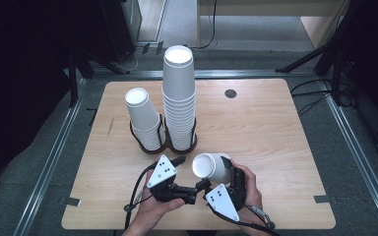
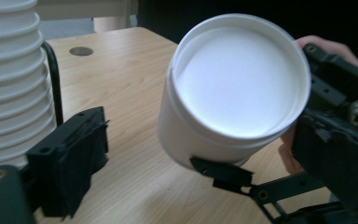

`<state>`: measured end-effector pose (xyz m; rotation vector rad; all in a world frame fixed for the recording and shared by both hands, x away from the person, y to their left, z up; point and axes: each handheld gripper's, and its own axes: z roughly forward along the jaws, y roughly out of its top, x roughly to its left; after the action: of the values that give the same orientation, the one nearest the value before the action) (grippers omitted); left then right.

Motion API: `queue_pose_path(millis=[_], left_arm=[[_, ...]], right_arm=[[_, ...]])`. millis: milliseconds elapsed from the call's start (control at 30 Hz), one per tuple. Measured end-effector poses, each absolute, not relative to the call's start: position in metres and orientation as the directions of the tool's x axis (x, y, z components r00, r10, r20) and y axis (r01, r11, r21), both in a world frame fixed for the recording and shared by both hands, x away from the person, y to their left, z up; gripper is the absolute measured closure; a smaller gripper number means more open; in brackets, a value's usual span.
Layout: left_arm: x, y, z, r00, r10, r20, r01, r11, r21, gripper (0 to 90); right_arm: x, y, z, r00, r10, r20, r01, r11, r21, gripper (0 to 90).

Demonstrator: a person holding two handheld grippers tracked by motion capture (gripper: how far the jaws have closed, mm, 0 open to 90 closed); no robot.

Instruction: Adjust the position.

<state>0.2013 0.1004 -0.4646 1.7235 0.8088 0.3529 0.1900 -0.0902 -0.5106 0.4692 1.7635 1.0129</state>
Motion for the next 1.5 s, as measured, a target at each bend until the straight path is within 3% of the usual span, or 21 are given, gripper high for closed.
queue_pose_path(millis=[233,400,933,1500], left_arm=[[0.201,0.097,-0.464,0.741,0.652,-0.162,0.332,-0.145,0.932,5.9],[0.201,0.099,-0.462,0.748,0.642,-0.168,0.331,-0.141,0.933,13.2],[0.199,0.097,-0.460,0.763,0.632,-0.136,0.325,-0.194,0.926,20.5],[0.203,0.107,-0.463,0.753,0.621,-0.219,0.367,-0.120,0.922,23.9]], right_arm=[[0.187,-0.085,-0.513,-0.432,0.682,-0.590,-0.158,0.586,0.795,19.9],[0.183,-0.083,-0.513,-0.463,0.659,-0.593,-0.195,0.577,0.793,19.9],[0.179,-0.081,-0.513,-0.472,0.629,-0.618,-0.232,0.587,0.775,18.5],[0.179,-0.080,-0.510,-0.495,0.638,-0.590,-0.190,0.583,0.790,13.9]])
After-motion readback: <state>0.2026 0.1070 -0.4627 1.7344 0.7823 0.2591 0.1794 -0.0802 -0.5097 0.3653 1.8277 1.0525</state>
